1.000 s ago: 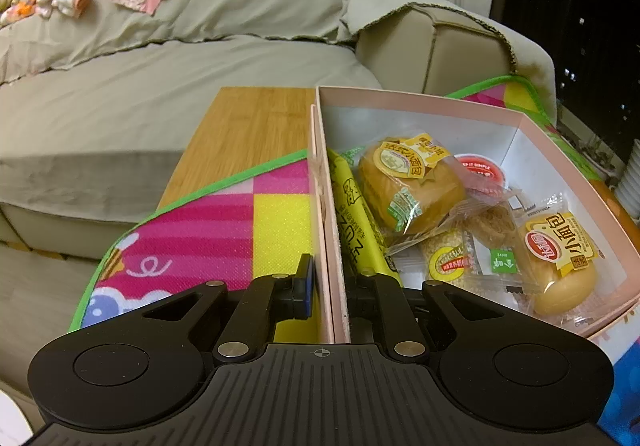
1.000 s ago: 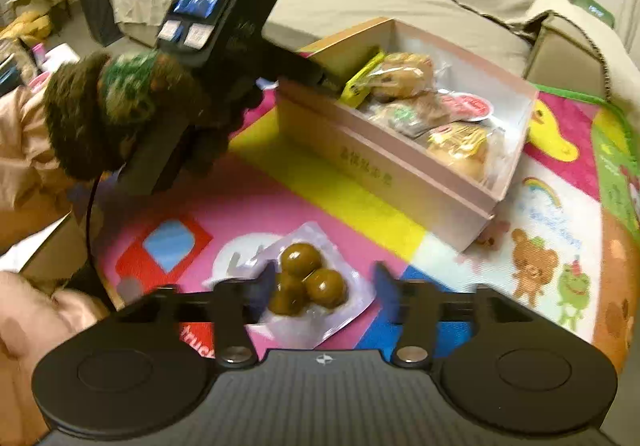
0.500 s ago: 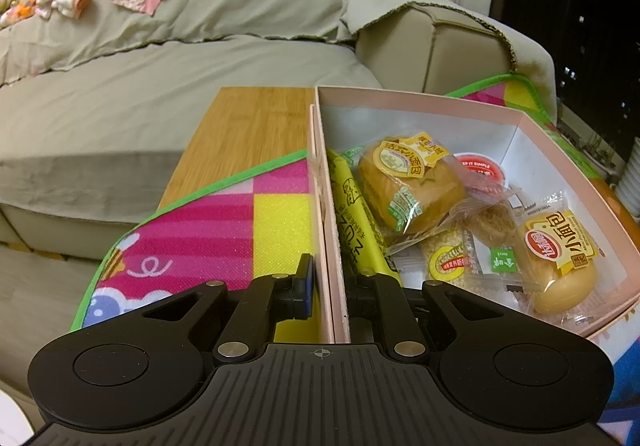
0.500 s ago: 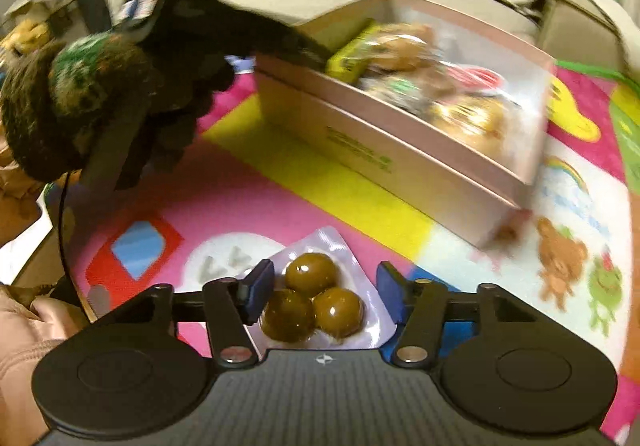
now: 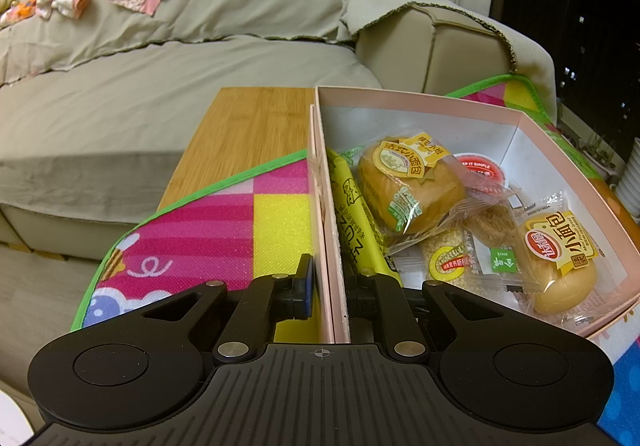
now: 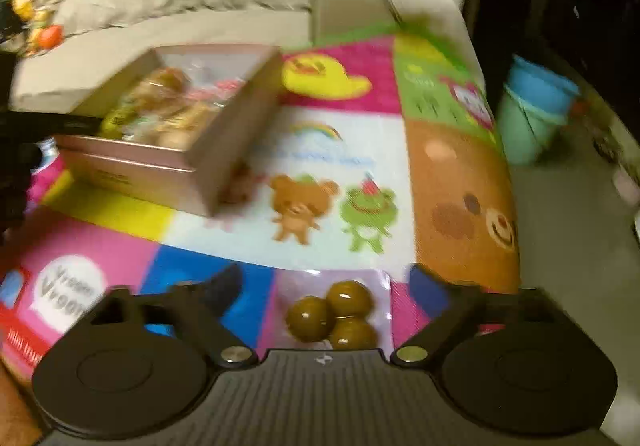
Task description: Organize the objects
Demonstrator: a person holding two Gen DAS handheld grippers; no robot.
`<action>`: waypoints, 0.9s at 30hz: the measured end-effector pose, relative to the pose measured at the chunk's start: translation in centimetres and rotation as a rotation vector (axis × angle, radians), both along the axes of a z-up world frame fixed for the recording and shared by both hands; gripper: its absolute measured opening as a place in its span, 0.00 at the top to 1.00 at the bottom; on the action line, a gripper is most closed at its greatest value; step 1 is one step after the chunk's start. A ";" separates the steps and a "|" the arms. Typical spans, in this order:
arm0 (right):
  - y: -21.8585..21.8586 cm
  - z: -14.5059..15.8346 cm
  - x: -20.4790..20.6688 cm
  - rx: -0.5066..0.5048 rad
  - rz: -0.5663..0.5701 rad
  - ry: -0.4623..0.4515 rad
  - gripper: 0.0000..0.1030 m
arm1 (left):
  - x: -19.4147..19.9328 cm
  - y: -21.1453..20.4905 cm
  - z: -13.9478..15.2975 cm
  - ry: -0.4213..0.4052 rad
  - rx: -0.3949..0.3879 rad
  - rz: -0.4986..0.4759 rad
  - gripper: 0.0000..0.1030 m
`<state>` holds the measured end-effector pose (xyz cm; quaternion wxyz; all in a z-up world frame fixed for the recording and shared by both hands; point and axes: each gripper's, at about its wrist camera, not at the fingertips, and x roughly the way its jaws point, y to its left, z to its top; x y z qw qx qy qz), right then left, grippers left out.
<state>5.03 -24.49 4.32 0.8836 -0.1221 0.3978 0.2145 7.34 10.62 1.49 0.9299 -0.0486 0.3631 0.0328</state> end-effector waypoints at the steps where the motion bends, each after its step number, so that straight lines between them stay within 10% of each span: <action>1: 0.5 -0.1 -0.5 -0.023 0.029 -0.009 0.08 | 0.0 0.0 0.0 0.000 0.000 0.000 0.87; 6: 0.1 -2.9 0.6 -0.090 -0.001 0.054 0.06 | 0.0 0.0 0.0 -0.001 -0.001 0.001 0.87; 9: -1.0 -3.1 1.0 0.010 -0.077 0.098 0.41 | 0.0 0.0 0.0 -0.001 -0.001 0.001 0.87; 16: 0.2 0.3 0.4 0.010 -0.059 0.075 0.71 | 0.0 0.0 0.0 -0.005 -0.009 0.003 0.88; 23: 0.8 0.9 0.4 -0.046 -0.071 0.043 0.68 | 0.0 0.1 -0.1 -0.008 -0.021 0.004 0.88; 27: 0.6 -0.5 -0.2 -0.041 -0.089 0.041 0.33 | 0.0 0.2 -0.1 -0.009 -0.022 0.005 0.88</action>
